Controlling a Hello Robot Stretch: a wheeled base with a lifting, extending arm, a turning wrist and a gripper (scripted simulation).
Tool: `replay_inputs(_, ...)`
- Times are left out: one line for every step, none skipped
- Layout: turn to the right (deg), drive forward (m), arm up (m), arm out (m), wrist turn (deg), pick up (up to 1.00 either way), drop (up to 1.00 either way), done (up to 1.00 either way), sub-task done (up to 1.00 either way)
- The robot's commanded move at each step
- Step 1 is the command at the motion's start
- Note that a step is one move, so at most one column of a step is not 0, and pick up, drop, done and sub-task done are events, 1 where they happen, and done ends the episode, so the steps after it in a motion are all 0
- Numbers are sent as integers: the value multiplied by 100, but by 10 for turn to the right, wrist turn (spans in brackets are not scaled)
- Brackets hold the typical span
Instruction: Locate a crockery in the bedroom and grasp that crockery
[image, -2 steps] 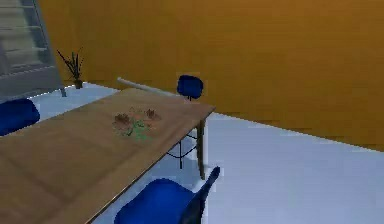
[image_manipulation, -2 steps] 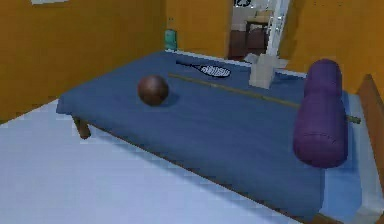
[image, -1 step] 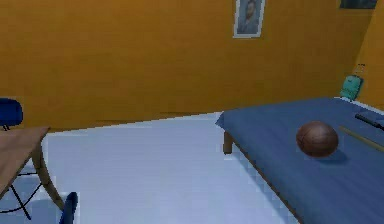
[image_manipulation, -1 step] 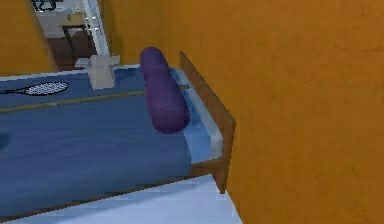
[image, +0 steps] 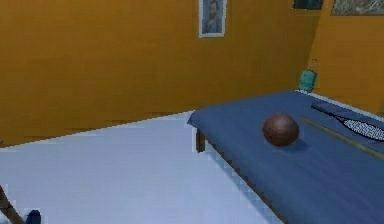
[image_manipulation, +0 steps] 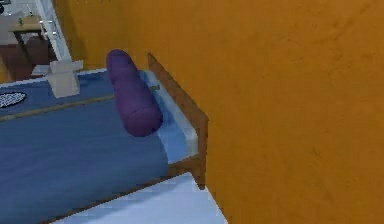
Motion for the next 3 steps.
replay_inputs(0, 30, 0, 0, 0, 0, 0, 0, 0)
replay_inputs(-210, 0, 0, 0, 0, 0, 0, 0, 0)
replay_inputs(0, 75, 0, 0, 0, 0, 0, 0, 0)
